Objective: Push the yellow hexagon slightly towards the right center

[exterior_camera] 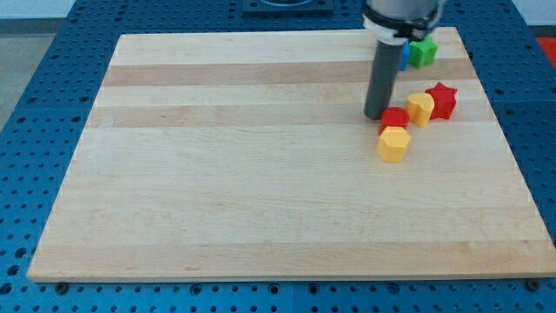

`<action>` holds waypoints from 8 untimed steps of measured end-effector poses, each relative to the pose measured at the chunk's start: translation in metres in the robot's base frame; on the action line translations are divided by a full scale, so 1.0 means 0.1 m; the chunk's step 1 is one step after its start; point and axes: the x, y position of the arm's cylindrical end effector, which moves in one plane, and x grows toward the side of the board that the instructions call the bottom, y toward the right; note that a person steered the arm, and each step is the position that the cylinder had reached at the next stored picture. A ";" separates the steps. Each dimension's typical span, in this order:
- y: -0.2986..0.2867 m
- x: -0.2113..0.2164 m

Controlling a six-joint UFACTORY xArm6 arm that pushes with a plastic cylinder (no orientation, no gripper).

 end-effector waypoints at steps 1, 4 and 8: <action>-0.06 0.01; -0.21 0.59; -0.27 0.78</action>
